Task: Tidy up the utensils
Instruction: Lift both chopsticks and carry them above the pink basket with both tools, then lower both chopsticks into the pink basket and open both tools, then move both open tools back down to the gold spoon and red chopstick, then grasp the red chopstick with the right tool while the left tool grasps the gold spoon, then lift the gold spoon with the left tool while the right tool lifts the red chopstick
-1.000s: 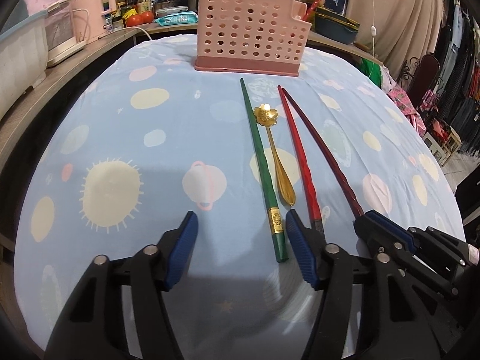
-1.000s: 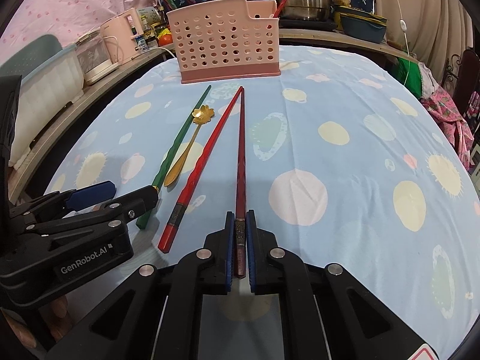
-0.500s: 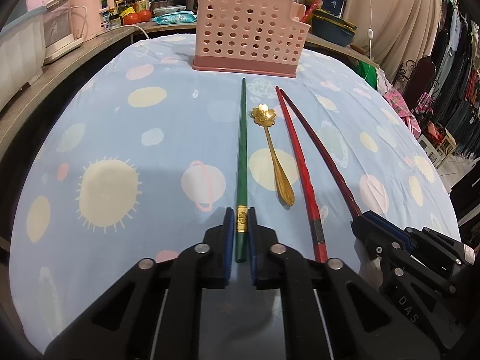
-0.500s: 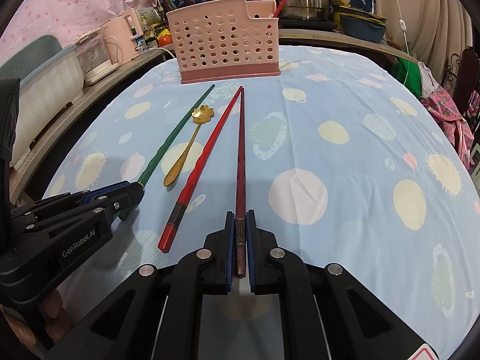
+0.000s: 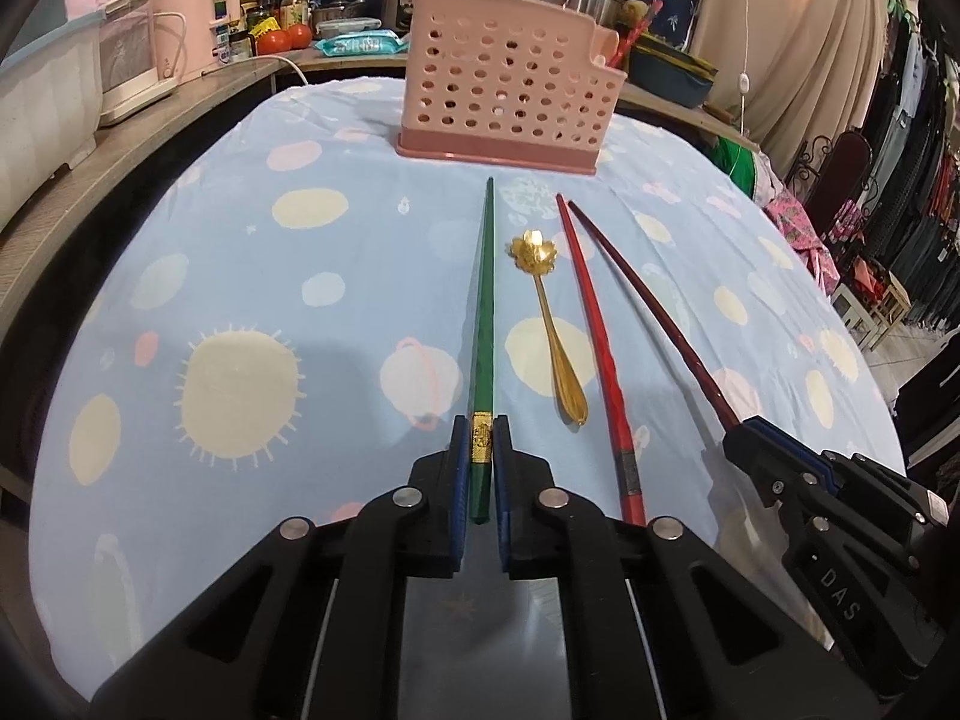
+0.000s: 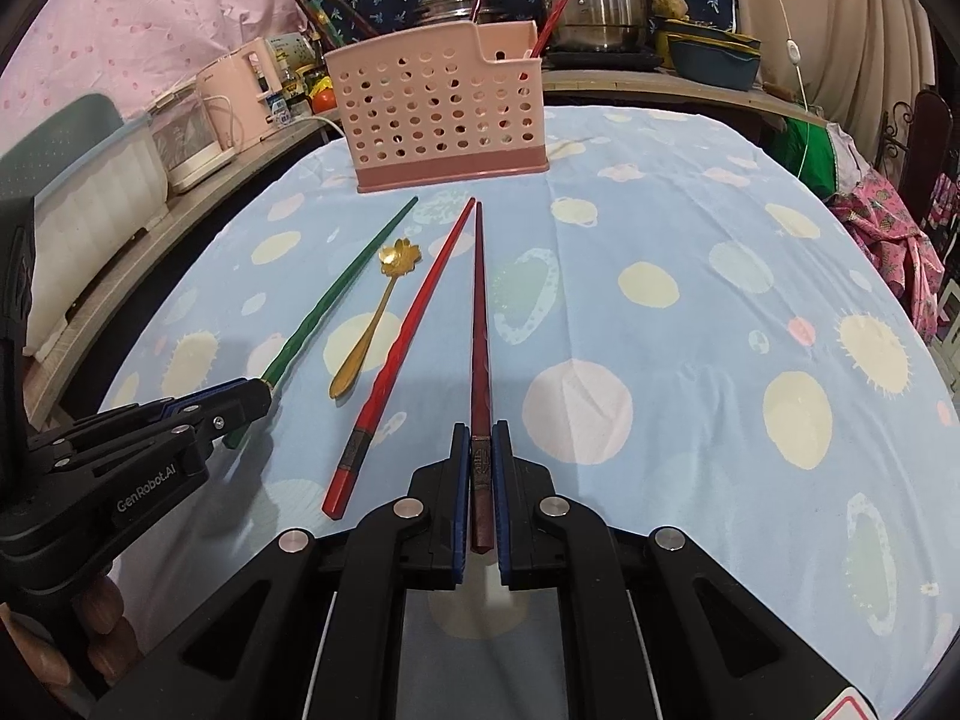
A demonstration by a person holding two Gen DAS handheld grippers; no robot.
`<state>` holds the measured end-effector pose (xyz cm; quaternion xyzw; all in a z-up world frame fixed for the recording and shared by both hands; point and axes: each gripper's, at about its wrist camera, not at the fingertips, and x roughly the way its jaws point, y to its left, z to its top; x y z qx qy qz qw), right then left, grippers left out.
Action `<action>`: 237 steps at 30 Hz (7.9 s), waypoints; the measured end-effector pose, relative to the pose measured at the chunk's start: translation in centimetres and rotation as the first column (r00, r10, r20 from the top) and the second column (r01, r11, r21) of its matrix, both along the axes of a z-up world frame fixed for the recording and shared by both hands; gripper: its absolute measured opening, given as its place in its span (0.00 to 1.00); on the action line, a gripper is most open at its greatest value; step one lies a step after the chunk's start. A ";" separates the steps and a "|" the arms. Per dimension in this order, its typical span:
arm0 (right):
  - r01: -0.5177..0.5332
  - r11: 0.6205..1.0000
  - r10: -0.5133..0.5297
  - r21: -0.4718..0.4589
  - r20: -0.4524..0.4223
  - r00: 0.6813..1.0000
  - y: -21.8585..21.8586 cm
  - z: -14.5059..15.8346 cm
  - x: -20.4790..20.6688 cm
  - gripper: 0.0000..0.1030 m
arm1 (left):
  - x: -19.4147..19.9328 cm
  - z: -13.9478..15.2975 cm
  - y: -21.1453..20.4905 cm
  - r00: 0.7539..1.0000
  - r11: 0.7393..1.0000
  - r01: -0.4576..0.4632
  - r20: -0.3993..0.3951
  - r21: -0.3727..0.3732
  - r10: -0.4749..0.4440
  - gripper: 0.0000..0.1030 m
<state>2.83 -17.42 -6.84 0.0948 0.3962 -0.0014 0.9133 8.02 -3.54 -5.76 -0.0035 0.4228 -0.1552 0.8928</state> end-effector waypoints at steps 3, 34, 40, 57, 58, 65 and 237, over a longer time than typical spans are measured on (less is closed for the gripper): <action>0.007 1.000 -0.007 0.008 0.018 1.000 -0.3 0.8 -0.1 0.07 | -0.1 0.9 0.3 1.000 1.000 -0.005 0.011 -0.015 0.005 0.07; 0.059 0.995 -0.082 0.075 0.354 0.932 -6.6 15.2 4.7 0.07 | 5.9 16.4 3.5 0.938 0.978 -0.075 0.320 -0.195 0.136 0.07; 0.055 0.995 -0.083 0.087 0.376 0.923 -7.2 16.8 6.5 0.07 | 7.2 18.7 3.5 0.920 0.973 -0.066 0.364 -0.220 0.145 0.07; 0.014 0.991 -0.081 0.135 0.509 0.857 -8.1 24.2 12.2 0.07 | 11.4 29.4 -0.1 0.829 0.945 0.070 0.545 -0.320 0.124 0.07; 0.015 0.991 -0.082 0.133 0.515 0.853 -8.1 24.5 12.5 0.07 | 11.8 29.9 -0.3 0.823 0.946 0.066 0.554 -0.318 0.128 0.07; 0.027 0.993 -0.089 0.118 0.558 0.825 -8.3 26.5 15.5 0.07 | 14.8 32.5 -0.3 0.779 0.956 0.022 0.604 -0.292 0.167 0.07; 0.037 0.992 -0.065 0.124 0.231 0.971 -3.6 9.1 0.1 0.07 | 2.2 7.1 0.6 0.994 0.992 0.003 0.112 -0.127 0.011 0.01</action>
